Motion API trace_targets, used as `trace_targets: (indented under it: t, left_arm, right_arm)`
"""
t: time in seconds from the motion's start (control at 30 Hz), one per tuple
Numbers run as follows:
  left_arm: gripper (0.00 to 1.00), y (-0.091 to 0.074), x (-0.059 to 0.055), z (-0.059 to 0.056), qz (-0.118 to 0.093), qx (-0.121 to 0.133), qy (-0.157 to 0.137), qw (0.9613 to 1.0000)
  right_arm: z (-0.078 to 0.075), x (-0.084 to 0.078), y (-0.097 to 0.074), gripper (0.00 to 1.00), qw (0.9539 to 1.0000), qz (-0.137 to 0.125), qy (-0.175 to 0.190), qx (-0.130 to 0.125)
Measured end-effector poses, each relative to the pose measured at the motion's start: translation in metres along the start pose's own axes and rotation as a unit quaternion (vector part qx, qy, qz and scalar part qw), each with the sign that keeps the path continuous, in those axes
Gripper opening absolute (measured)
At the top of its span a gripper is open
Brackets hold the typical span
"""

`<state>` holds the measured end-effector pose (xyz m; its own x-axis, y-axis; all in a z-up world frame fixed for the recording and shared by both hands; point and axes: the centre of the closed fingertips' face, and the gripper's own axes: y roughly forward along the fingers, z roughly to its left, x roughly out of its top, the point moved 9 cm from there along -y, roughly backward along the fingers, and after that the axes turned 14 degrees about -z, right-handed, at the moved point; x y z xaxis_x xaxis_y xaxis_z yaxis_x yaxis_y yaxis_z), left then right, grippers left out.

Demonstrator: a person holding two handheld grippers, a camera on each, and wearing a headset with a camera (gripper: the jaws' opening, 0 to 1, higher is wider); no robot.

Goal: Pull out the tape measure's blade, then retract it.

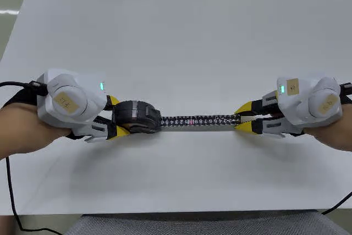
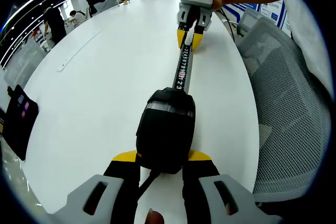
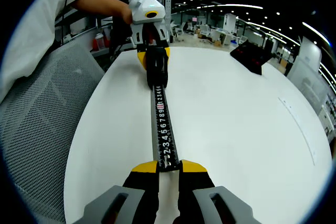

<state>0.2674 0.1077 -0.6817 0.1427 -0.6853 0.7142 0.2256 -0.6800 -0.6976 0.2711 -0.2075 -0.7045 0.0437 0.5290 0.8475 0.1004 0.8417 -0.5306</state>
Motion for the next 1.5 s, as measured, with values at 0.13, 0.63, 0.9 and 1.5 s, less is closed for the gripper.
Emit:
trace_targets:
  t: [0.13,0.63,0.9,1.5]
  left_arm:
    - [0.25,0.0,0.0,0.0,0.0,0.0,0.001,1.0]
    - [0.25,0.0,0.001,-0.001,0.0,-0.001,0.002,1.0]
    - [0.25,0.0,0.001,-0.001,0.001,-0.002,0.002,1.0]
    - [0.25,-0.001,0.001,-0.001,0.002,-0.002,0.003,1.0]
  right_arm:
    - [-0.001,-0.003,-0.006,0.09,1.0,0.004,0.003,0.004]
    - [-0.002,-0.012,-0.019,0.09,0.9998,0.02,0.006,0.002]
    - [-0.003,-0.015,-0.027,0.09,0.9996,0.028,0.004,0.0]
    - [-0.003,-0.022,-0.038,0.09,0.999,0.044,0.008,0.002]
